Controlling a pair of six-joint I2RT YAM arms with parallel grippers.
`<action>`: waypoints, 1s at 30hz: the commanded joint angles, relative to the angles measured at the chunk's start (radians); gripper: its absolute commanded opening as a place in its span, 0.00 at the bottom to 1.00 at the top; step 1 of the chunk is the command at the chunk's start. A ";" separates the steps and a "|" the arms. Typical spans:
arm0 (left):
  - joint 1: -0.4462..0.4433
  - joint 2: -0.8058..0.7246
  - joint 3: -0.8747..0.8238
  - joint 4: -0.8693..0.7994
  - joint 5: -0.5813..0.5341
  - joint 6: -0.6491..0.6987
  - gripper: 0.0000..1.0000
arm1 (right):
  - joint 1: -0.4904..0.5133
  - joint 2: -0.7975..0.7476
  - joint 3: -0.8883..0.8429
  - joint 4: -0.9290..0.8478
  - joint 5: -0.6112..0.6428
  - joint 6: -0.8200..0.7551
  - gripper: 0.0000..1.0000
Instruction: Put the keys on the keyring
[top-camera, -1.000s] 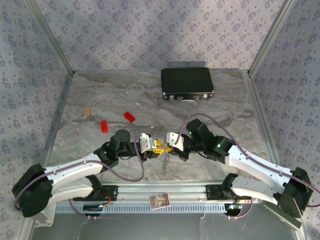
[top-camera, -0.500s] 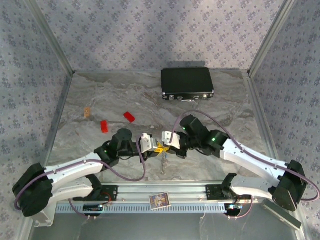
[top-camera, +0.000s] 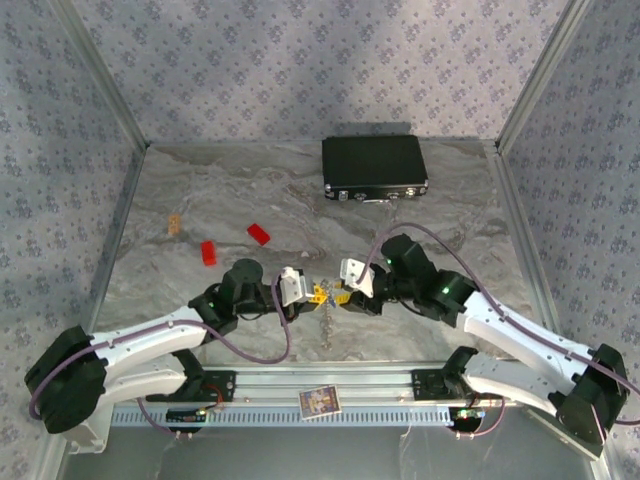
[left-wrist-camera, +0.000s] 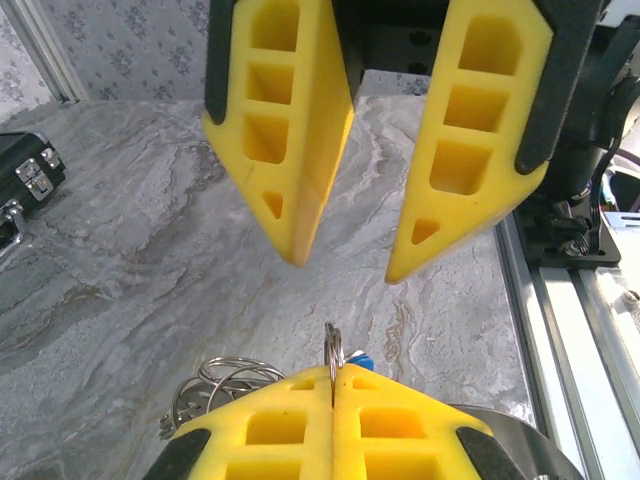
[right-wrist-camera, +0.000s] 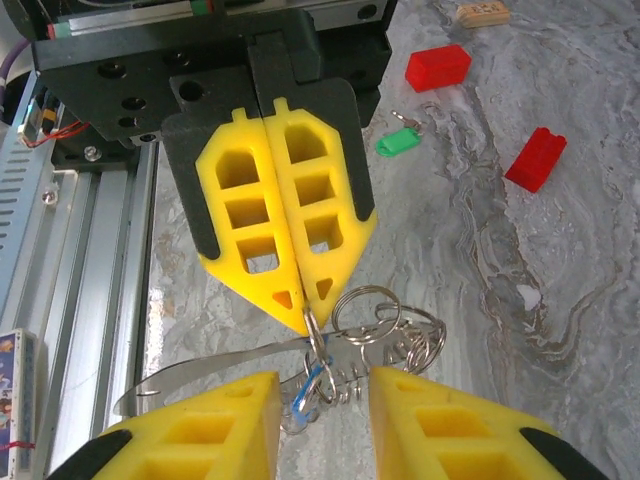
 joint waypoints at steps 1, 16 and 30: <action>-0.004 -0.012 -0.015 0.105 0.001 -0.019 0.00 | -0.003 -0.004 -0.032 0.059 -0.035 0.069 0.30; -0.003 -0.009 -0.029 0.146 0.032 -0.028 0.00 | -0.002 0.034 -0.070 0.159 -0.030 0.093 0.30; -0.003 -0.011 -0.033 0.156 0.000 -0.034 0.10 | 0.002 0.052 -0.062 0.184 -0.068 0.075 0.00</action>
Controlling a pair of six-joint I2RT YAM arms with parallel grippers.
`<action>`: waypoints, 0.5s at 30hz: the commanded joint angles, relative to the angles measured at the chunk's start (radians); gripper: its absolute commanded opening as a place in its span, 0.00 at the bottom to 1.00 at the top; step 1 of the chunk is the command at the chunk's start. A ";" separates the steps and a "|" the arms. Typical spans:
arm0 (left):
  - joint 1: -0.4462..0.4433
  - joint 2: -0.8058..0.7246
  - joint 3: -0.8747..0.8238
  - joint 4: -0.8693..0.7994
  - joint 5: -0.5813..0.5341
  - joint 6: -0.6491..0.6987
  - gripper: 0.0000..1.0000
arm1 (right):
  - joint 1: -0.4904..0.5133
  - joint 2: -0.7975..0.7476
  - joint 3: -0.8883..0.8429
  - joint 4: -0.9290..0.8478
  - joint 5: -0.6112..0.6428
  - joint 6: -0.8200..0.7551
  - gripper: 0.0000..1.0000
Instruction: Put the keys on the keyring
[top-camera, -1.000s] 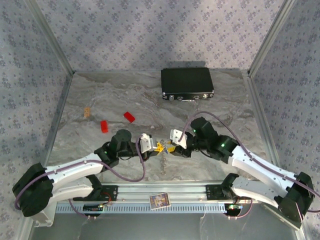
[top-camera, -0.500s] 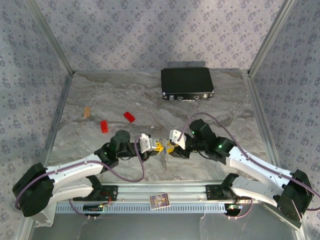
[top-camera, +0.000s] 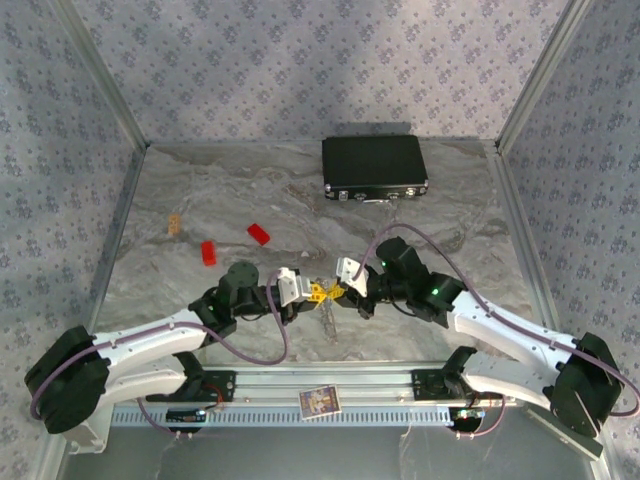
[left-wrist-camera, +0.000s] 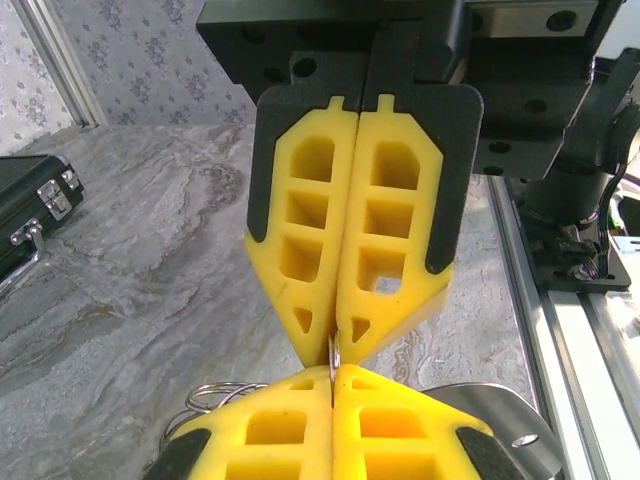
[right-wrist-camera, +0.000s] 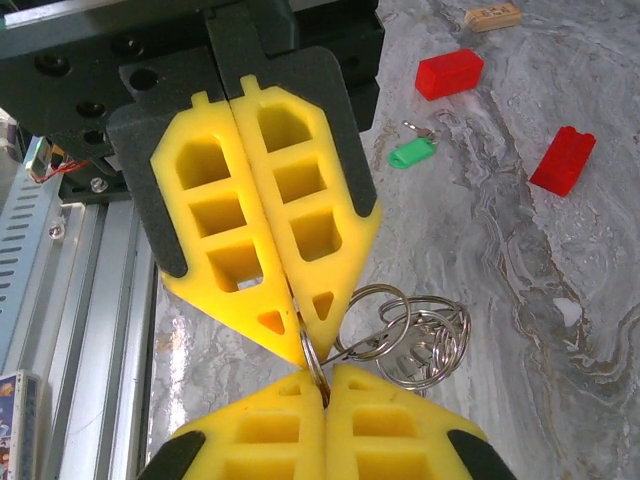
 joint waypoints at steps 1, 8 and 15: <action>-0.004 -0.014 0.011 0.024 -0.006 0.002 0.16 | 0.002 -0.012 0.011 -0.005 -0.016 -0.020 0.00; -0.004 -0.046 0.080 -0.208 -0.038 0.094 0.24 | 0.027 0.011 0.125 -0.234 0.072 -0.136 0.00; -0.004 -0.031 0.107 -0.236 -0.020 0.105 0.25 | 0.067 0.063 0.217 -0.341 0.120 -0.200 0.00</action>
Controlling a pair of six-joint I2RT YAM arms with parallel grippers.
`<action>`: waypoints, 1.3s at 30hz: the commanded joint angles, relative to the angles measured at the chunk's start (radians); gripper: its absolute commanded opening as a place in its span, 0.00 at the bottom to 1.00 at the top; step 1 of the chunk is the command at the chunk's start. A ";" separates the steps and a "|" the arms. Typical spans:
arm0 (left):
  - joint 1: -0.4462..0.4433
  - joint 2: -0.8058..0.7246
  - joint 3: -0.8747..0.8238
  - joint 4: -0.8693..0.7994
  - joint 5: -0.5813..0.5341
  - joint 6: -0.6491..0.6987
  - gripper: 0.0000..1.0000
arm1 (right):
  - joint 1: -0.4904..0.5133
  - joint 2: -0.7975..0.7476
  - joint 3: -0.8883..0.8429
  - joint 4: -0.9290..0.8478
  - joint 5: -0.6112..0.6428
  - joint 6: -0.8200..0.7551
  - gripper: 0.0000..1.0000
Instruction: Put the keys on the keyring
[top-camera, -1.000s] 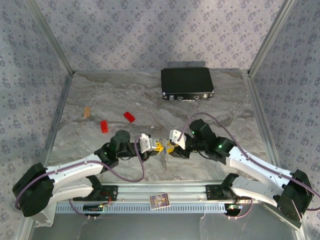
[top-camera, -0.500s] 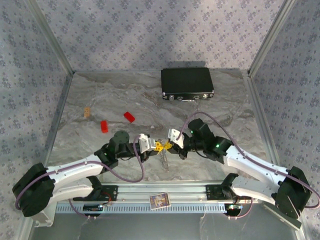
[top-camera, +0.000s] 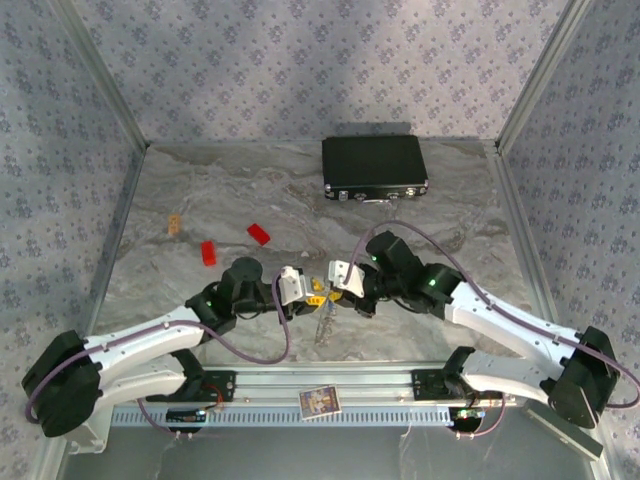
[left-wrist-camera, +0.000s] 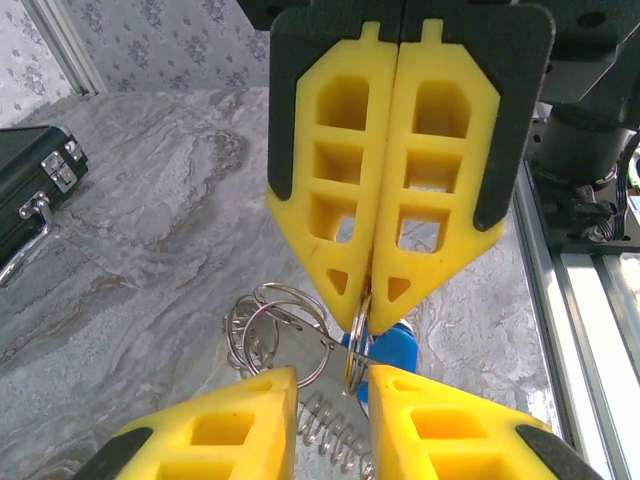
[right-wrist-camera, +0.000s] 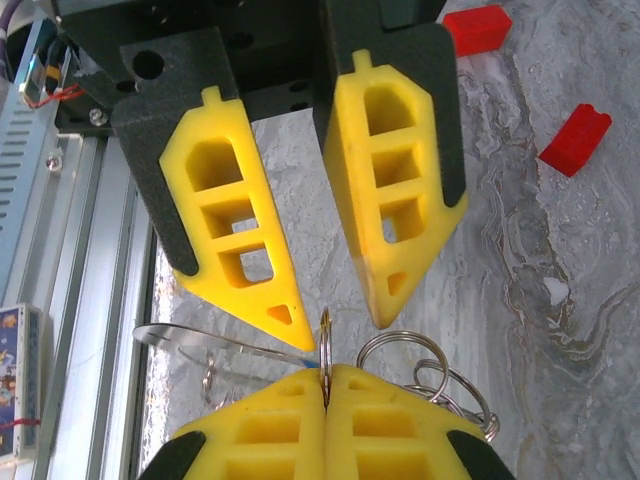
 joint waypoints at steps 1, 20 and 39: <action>-0.005 0.000 0.036 -0.032 0.014 0.023 0.25 | 0.020 0.017 0.061 -0.080 0.033 -0.058 0.00; -0.004 -0.003 -0.055 0.191 0.042 -0.063 0.00 | -0.049 -0.116 -0.116 0.174 -0.090 0.102 0.30; -0.004 0.042 -0.082 0.331 0.075 -0.111 0.00 | -0.097 -0.155 -0.257 0.388 -0.198 0.232 0.31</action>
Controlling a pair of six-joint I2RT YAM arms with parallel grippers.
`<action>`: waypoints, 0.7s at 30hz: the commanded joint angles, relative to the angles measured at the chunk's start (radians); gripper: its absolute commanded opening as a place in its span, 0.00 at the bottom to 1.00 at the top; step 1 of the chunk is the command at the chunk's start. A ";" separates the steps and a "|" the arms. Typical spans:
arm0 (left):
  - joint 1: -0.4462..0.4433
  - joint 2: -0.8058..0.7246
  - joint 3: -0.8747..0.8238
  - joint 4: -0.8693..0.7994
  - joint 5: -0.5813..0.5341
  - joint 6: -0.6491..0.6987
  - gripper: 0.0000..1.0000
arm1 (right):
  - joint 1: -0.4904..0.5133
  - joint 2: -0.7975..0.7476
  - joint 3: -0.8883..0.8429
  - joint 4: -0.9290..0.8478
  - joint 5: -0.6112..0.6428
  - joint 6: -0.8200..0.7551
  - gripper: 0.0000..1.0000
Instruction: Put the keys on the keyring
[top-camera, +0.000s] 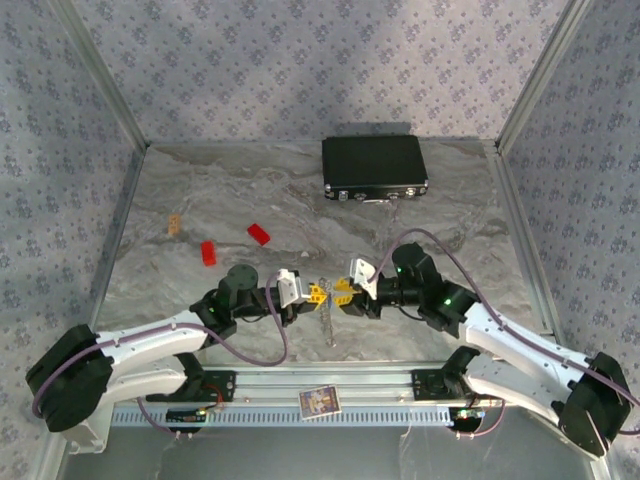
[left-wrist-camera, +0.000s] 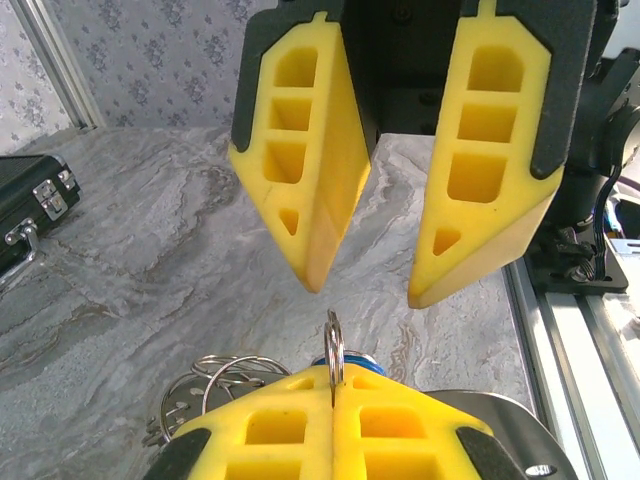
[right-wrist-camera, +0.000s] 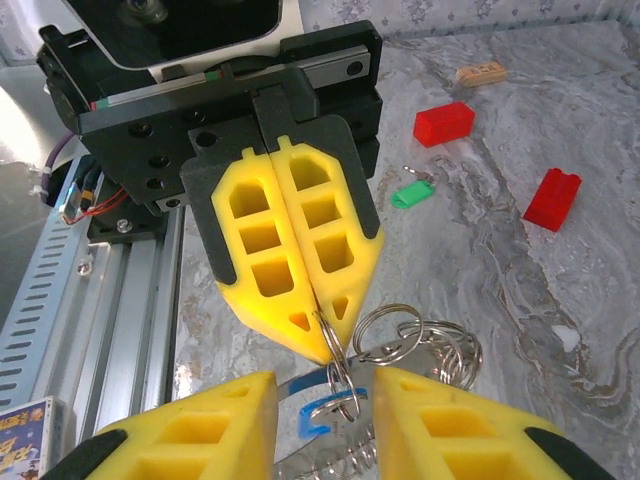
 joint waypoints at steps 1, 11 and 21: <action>-0.003 0.001 0.019 0.073 0.046 -0.011 0.00 | -0.005 0.014 -0.003 0.032 -0.031 0.023 0.31; -0.002 0.000 0.018 0.075 0.072 -0.012 0.00 | -0.003 0.054 0.008 0.057 0.008 0.020 0.27; -0.003 -0.008 0.016 0.080 0.070 -0.010 0.00 | -0.003 0.081 0.035 0.011 -0.047 -0.002 0.10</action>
